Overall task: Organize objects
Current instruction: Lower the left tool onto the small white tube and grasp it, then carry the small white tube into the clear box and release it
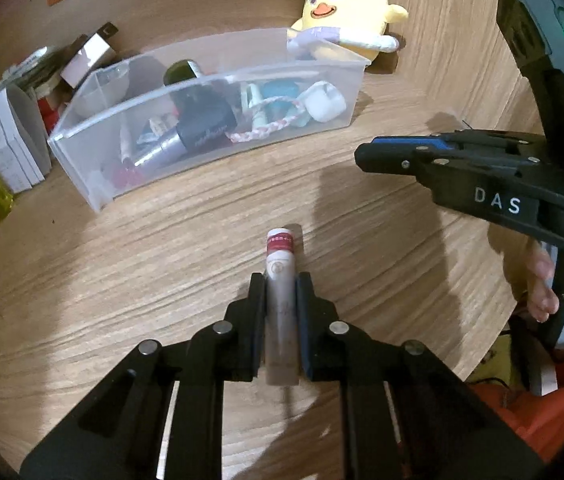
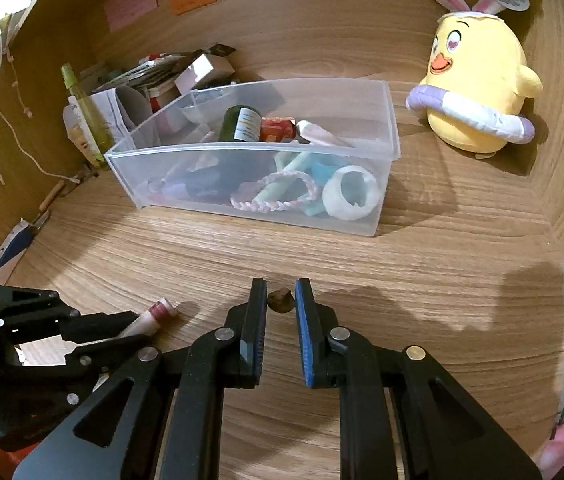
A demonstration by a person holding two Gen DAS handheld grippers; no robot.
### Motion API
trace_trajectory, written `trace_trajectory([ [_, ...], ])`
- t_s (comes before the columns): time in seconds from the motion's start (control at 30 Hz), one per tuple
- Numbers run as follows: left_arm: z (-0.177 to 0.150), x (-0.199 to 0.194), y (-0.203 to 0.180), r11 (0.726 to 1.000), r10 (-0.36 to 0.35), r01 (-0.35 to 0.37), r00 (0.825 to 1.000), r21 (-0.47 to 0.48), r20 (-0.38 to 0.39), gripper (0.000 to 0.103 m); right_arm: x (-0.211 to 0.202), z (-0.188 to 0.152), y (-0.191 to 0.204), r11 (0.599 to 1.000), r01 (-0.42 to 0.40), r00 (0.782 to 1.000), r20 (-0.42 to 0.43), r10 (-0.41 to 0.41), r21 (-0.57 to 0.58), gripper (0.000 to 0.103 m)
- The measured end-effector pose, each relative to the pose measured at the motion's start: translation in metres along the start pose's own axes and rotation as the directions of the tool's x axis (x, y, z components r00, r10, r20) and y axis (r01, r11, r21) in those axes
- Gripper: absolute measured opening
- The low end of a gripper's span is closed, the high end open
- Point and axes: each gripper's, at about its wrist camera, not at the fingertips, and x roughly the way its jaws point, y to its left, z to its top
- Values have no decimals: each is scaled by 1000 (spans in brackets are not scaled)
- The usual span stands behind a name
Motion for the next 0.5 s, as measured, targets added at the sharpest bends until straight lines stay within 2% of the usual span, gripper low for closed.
trace_trajectory([
  [0.27,19,-18,21,998,3,2,997,-66,78,14,-7,10,5,1000,-9,999,34,10,-16,13],
  [0.5,42,-32,46,989,28,-4,986,-149,164,14,-13,27,11,1000,-12,996,83,14,-18,13],
])
